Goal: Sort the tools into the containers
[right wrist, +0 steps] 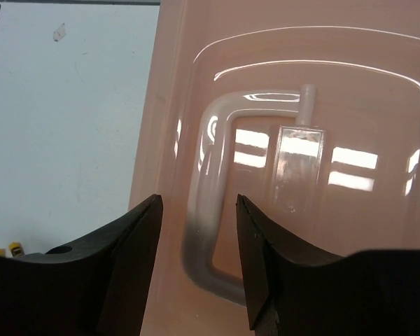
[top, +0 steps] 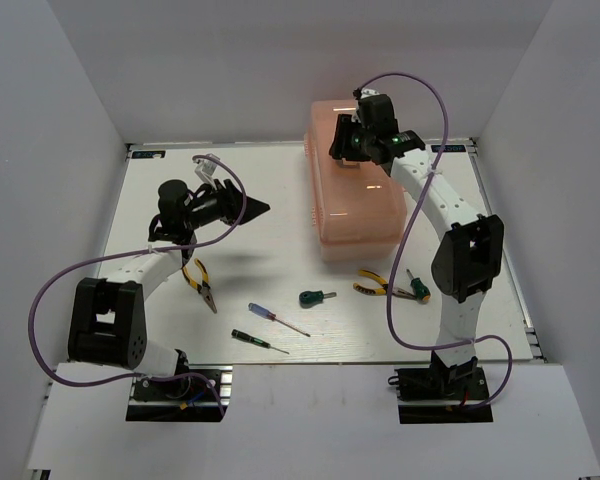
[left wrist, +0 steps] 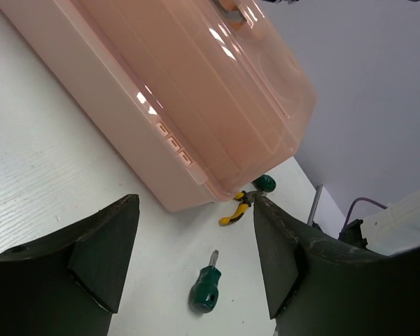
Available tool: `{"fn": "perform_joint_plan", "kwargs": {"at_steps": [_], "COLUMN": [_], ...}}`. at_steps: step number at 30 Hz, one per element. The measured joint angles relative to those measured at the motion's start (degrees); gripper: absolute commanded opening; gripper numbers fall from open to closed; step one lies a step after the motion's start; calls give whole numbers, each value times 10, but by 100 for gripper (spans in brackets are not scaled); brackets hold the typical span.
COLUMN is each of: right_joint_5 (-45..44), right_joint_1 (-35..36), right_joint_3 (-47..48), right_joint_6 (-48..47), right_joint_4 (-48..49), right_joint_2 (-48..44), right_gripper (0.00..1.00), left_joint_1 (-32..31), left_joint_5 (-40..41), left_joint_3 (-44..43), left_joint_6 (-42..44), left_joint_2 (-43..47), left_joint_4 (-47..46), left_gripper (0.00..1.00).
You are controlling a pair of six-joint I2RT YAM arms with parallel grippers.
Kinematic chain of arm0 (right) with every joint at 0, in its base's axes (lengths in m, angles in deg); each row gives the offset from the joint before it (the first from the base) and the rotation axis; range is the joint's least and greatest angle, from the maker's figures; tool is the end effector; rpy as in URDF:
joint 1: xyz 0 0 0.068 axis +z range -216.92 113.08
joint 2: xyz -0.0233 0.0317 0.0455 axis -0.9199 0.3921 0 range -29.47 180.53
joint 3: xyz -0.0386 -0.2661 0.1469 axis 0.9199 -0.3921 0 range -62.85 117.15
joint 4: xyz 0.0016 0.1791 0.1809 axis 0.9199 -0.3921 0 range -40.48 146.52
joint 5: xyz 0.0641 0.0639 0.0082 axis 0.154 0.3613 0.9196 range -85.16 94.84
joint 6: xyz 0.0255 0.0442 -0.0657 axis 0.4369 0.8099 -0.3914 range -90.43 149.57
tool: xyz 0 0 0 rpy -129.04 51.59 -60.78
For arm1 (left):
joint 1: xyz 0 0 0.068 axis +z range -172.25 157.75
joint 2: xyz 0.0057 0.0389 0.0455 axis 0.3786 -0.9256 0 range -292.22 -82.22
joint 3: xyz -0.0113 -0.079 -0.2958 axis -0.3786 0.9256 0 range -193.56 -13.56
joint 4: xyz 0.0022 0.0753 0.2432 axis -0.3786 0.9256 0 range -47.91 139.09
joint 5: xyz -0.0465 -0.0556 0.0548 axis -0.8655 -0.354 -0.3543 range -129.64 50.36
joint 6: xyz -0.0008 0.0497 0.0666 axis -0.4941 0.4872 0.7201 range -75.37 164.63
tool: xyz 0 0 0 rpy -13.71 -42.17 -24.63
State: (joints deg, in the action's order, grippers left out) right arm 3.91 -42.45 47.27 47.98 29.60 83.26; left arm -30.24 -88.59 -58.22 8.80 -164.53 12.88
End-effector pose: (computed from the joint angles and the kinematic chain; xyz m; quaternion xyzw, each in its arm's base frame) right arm 0.4585 0.2072 0.3658 -0.0415 0.8629 0.1776 0.4713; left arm 0.3144 -0.0994 0.2939 0.0968 0.7340 -0.5129 0.4345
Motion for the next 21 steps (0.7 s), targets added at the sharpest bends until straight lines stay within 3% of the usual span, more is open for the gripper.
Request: {"fn": "perform_joint_plan", "kwargs": {"at_steps": [9, 21], "right_joint_5": [12, 115], "right_joint_1": [-1, -38], "right_joint_3": [0, 0], "right_joint_6": [61, 143], "right_joint_4": [0, 5], "right_joint_2": [2, 8], "right_gripper": [53, 50], "left_joint_1": [0, -7], "left_joint_5": [0, 5], "left_joint_3": [3, -15], "left_joint_6": [-3, -9], "left_joint_2": [0, -17], "left_joint_4": [-10, -25], "left_gripper": [76, 72]}}
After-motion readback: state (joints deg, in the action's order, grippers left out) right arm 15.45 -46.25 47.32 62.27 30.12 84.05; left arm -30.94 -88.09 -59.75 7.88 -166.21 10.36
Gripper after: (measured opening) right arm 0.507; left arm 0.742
